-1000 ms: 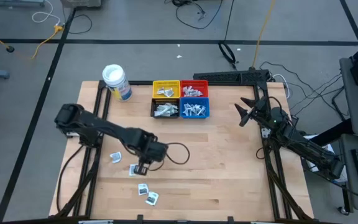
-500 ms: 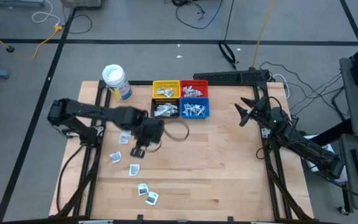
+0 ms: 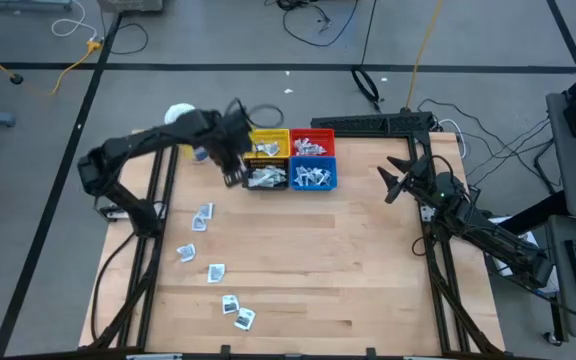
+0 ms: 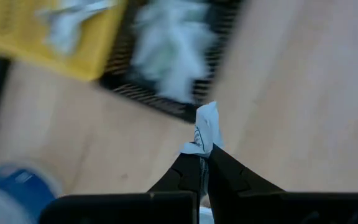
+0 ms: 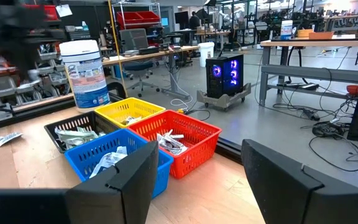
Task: Pick & Place First Aid Supplies
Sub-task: Put the gray towelette pack into the yellow basket
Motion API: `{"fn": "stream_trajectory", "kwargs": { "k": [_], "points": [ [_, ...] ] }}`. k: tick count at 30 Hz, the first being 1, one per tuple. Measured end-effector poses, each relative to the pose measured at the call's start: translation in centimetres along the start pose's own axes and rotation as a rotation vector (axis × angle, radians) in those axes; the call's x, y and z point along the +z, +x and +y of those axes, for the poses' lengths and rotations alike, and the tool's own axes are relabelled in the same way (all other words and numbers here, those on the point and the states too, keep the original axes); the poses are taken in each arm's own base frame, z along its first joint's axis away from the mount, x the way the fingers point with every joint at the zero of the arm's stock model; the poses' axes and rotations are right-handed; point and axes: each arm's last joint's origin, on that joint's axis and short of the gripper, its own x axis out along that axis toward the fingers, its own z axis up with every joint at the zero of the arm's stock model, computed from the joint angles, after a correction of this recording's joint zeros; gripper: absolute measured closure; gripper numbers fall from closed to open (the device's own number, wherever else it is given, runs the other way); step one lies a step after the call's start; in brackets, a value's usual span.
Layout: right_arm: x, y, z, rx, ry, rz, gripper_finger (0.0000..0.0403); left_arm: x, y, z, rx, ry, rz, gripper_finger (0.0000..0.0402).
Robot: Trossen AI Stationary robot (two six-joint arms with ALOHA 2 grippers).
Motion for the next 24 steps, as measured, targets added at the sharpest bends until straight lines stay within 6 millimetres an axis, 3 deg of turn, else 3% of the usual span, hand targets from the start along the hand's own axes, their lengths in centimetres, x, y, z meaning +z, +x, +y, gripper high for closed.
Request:
{"fn": "stream_trajectory", "kwargs": {
  "k": [6,11,24],
  "points": [
    [0.0,0.0,0.0,0.0,0.0,0.0,0.0174,-1.0,-0.6,5.2,0.051,-0.187,-0.012,0.0394],
    [0.0,0.0,0.0,0.0,0.0,0.0,0.0174,-1.2,-0.3,7.6,0.067,-0.268,0.002,0.0394],
    [0.0,0.0,0.0,0.0,0.0,0.0,0.0175,6.0,3.8,12.1,0.031,-0.32,0.156,0.0394]
  ]
}}
